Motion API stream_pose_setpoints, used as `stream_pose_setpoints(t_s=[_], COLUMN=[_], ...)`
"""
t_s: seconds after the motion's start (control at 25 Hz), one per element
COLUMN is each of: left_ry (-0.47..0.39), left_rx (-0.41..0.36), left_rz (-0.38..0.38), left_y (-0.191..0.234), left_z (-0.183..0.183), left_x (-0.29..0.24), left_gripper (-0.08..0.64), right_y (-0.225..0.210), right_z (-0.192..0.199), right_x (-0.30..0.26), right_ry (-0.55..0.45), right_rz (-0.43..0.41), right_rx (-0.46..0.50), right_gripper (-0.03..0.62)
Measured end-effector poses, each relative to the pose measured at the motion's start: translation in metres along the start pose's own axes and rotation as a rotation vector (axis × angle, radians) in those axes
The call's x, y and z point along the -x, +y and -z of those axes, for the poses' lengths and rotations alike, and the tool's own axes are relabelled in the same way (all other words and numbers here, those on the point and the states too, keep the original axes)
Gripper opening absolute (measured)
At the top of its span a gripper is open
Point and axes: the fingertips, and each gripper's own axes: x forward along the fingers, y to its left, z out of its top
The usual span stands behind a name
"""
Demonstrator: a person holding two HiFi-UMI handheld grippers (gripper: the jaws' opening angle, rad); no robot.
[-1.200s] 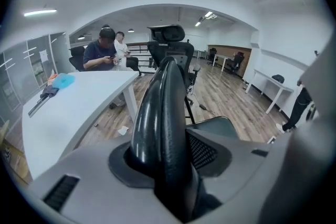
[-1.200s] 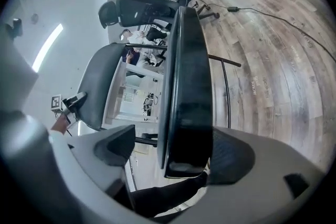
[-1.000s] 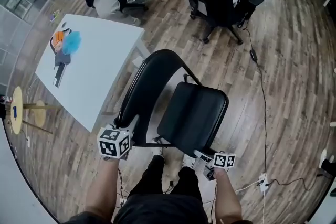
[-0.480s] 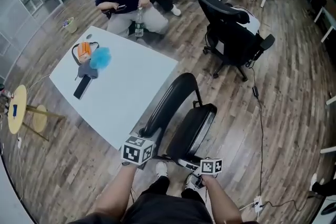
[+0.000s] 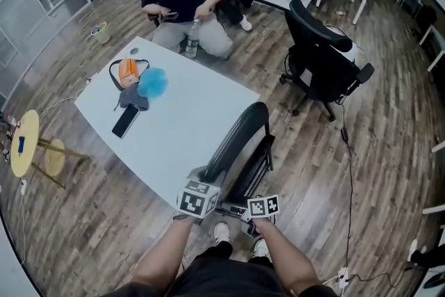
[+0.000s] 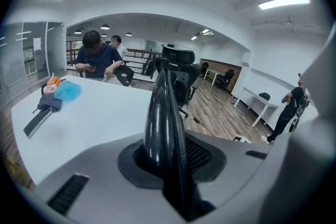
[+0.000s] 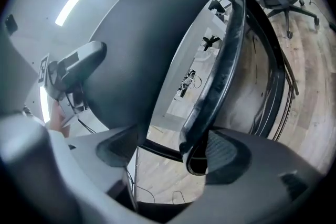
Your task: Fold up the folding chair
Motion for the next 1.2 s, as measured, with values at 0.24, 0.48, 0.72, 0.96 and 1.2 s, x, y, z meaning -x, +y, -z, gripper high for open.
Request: stream_pose_setpoints(t_s=[0.24, 0.48, 0.72, 0.96, 1.2], left_ry=[0.008, 0.013, 0.019, -0.015, -0.170], left_rx=[-0.004, -0.009, -0.018, -0.156, -0.149], left_rz=[-0.035, -0.053, -0.065, -0.179, -0.335], left_y=[0.036, 0.066, 0.070, 0.075, 0.062], left_z=[0.002, 0.005, 0.003, 0.006, 0.000], left_x=[-0.001, -0.002, -0.003, 0.015, 0.079], left_gripper=[0.089, 0.104, 0.110, 0.219, 0.225], right_y=[0.006, 0.006, 0.005, -0.010, 0.008], right_z=[-0.012, -0.016, -0.016, -0.010, -0.029], right_x=[-0.039, -0.061, -0.065, -0.042, 0.050], right_ry=[0.050, 0.081, 0.096, 0.076, -0.167], right_rz=[0.005, 0.032, 0.059, 0.198, 0.341], right_rx=[0.004, 0.019, 0.077, 0.186, 0.282], right_gripper=[0.408, 0.408, 0.408, 0.410, 0.410])
